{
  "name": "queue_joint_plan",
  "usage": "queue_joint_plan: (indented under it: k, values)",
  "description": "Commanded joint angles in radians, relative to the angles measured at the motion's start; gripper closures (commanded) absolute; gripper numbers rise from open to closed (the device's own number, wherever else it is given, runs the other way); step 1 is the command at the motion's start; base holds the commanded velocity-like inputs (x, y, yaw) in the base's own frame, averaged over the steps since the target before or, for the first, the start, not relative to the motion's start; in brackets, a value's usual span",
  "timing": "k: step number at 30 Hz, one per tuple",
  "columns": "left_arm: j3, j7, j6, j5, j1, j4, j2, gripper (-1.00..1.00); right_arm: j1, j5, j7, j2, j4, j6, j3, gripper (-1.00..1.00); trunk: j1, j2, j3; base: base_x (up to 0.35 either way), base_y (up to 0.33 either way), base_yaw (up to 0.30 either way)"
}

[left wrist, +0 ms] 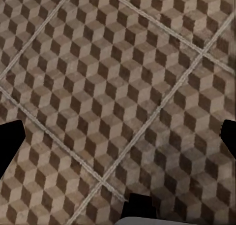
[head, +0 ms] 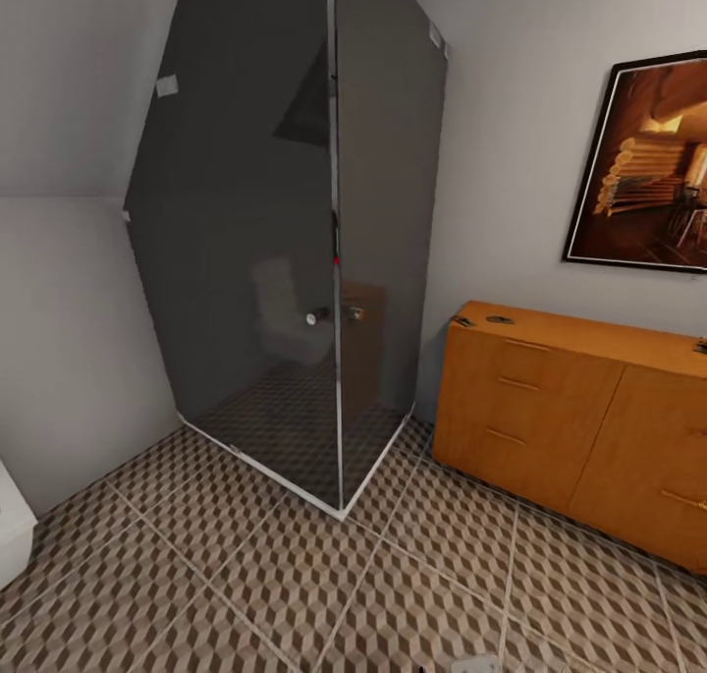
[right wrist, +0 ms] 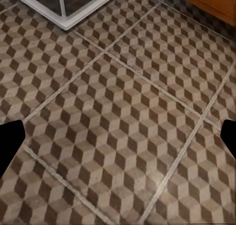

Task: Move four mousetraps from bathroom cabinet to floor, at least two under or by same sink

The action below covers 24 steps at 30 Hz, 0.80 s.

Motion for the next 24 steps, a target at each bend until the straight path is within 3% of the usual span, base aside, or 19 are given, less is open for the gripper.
queue_joint_plan:
  k: [1, 24]
  values:
    - [0.001, 0.002, -0.003, 0.001, 0.000, 0.000, 0.000, -1.00, -0.001, 0.010, -0.010, 0.000, 0.001, 0.000, 0.003, -1.00, 0.000, -0.001, -0.001, 0.000, 0.000, -0.206]
    - [0.001, 0.002, -0.003, 0.001, 0.000, 0.000, 0.000, -1.00, -0.001, 0.010, -0.010, 0.001, 0.001, 0.000, 0.003, -1.00, 0.000, -0.001, -0.001, 0.000, 0.000, -0.200]
